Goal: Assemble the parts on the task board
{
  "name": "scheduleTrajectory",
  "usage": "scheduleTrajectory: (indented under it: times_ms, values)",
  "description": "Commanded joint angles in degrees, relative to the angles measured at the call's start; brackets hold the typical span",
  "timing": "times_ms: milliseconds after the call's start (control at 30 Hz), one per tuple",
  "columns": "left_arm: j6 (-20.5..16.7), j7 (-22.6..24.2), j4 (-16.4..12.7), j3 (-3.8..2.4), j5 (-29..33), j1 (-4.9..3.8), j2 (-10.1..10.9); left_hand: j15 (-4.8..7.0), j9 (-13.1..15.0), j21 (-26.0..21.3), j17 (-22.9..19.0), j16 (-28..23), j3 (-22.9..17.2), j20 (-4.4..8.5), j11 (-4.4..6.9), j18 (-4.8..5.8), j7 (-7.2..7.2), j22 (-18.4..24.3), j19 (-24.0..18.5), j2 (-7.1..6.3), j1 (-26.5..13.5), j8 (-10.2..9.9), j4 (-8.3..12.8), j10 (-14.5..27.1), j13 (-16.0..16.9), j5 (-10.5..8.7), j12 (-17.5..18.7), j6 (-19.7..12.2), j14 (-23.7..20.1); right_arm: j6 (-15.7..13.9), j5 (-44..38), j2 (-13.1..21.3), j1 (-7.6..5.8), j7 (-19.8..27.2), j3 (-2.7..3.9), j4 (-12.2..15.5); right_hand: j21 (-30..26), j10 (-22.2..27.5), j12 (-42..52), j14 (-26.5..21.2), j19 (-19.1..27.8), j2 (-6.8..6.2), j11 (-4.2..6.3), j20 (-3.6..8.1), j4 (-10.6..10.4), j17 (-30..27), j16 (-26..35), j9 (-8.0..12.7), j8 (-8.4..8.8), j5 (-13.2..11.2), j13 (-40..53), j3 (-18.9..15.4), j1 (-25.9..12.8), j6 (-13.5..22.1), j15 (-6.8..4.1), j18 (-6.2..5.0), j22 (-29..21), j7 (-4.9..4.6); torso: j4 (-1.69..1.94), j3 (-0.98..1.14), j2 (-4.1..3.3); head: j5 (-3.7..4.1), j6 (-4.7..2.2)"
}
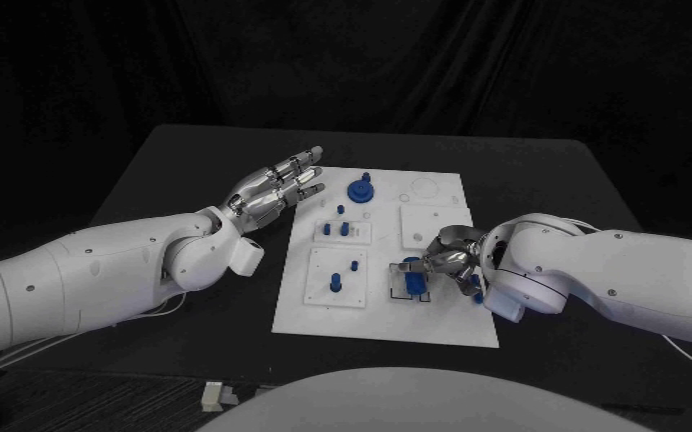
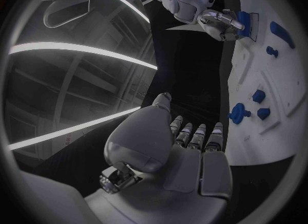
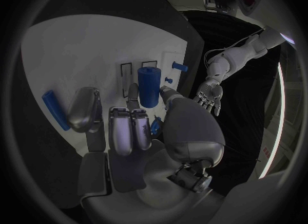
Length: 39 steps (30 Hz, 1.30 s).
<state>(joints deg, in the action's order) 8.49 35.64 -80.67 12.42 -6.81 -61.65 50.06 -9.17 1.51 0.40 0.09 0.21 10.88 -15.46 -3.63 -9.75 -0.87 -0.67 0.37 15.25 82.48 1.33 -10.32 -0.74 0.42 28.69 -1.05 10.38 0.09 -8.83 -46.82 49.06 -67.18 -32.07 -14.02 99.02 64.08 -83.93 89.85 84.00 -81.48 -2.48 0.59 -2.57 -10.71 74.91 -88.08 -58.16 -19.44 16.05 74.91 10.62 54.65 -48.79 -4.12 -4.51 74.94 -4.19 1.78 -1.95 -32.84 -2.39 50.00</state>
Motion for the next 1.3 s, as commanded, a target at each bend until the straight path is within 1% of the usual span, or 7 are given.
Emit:
scheduleTrajectory:
  times_ms: [33,433,800,900,967,1067,1300]
  values:
    - [1.18,0.49,-0.06,-0.06,0.06,0.07,-0.12,-0.51,0.07,-0.03,-0.09,-0.21,0.22,-0.41,-0.42,-0.45,0.53,-0.05,0.08,-0.44,0.40,0.37,0.68,0.05,0.05,0.35,-0.30,0.18,-0.09,0.69,-0.39,-0.20,0.20,-0.83,0.01,-0.17,-0.53,-6.07,0.15,4.52,0.48,-0.01,-0.54,0.04,-0.39,8.70,0.32,0.07,-0.42,-1.08,15.09,-0.74,-0.82,0.57,0.42,-0.86,7.77,0.10,-0.01,-0.01,0.05,-0.01,0.00]
    - [1.62,0.35,-0.03,-0.06,0.06,0.07,-0.13,-0.59,0.12,-0.04,-0.09,-0.21,0.33,-0.46,-0.30,-0.43,1.04,-0.02,0.07,-0.86,0.18,0.45,1.20,0.04,0.06,0.70,-0.32,0.55,-0.09,2.50,-0.39,-0.70,0.25,-1.38,0.01,-0.64,-1.81,-6.07,0.15,4.28,0.78,0.02,-0.73,-0.17,-3.12,7.99,0.51,0.49,-2.26,-9.28,15.09,-4.72,-2.28,2.06,0.61,-1.03,7.60,-0.08,-0.03,-0.06,0.11,-0.27,0.00]
    - [1.63,0.23,-0.03,-0.06,0.06,0.07,-0.09,-0.60,0.12,-0.05,-0.09,-0.21,0.27,-0.47,-0.21,-0.42,1.24,0.00,0.06,-0.78,0.13,0.46,1.27,0.05,0.05,0.75,-0.31,0.58,-0.09,1.93,-0.39,-0.65,0.29,-0.45,0.01,-0.42,-1.89,-6.07,0.15,4.25,0.76,-0.02,-0.76,-0.19,-3.33,7.90,0.53,0.63,-2.56,-10.63,15.09,-5.36,-2.06,2.33,0.63,-1.03,7.61,-0.10,-0.02,-0.03,0.10,-0.48,0.00]
    - [1.62,0.25,-0.10,-0.06,0.06,0.07,0.01,-0.60,0.12,-0.05,-0.09,-0.21,0.27,-0.47,-0.21,-0.42,1.24,0.00,0.06,-0.78,0.13,0.46,1.27,0.05,0.05,0.75,-0.31,0.58,-0.09,-0.91,-0.39,-0.03,0.29,1.82,0.01,0.16,-1.88,-6.07,0.15,4.31,0.73,0.14,-0.76,-0.19,-3.28,8.12,0.45,0.62,-2.70,-10.35,15.09,-5.38,-1.74,2.48,0.63,-1.03,7.62,-0.11,0.03,-0.02,0.09,-0.68,0.00]
    - [1.57,0.26,-0.15,-0.06,0.06,0.07,0.12,-0.61,0.14,-0.04,-0.09,-0.21,0.18,-0.49,-0.08,-0.41,1.49,-0.01,0.07,-0.64,0.08,0.48,1.39,0.04,0.06,0.82,-0.32,0.74,-0.09,-4.46,-1.17,0.78,0.29,4.97,0.02,0.88,-1.68,-6.07,0.15,4.44,0.53,0.52,-0.79,-0.18,-2.24,8.52,0.28,0.66,-3.40,-7.66,15.09,-5.23,0.70,3.35,0.60,-0.97,7.71,-0.14,0.02,-0.02,0.08,-0.80,0.00]
    - [1.47,0.27,-0.25,-0.06,0.06,0.07,0.26,-0.60,0.14,-0.03,-0.09,-0.21,0.14,-0.50,-0.04,-0.42,1.57,-0.04,0.09,-0.59,0.06,0.49,1.43,0.04,0.06,0.85,-0.33,0.77,-0.09,-9.39,-4.88,2.16,0.28,10.07,0.02,2.22,-1.08,-6.07,0.15,4.61,0.20,0.48,-0.85,-0.15,-1.21,9.07,0.05,0.76,-4.08,-5.78,15.09,-5.29,2.76,4.34,0.66,-0.86,7.89,-0.24,-0.03,-0.03,0.05,-1.10,0.00]
    - [1.34,0.31,-0.26,-0.05,0.06,0.07,0.37,-0.57,0.17,0.00,-0.09,-0.21,0.06,-0.50,0.07,-0.43,1.77,-0.09,0.12,-0.51,0.03,0.53,1.55,0.02,0.07,0.91,-0.36,0.98,-0.09,-19.52,-21.71,5.35,0.28,20.02,0.01,5.44,2.37,-6.07,0.15,5.07,-1.04,-0.33,-0.96,-0.22,0.30,10.90,-0.60,1.04,-5.62,-3.82,15.09,-5.43,7.42,6.23,0.75,-0.19,8.83,-0.45,-0.05,-0.01,-0.01,-1.19,0.00]
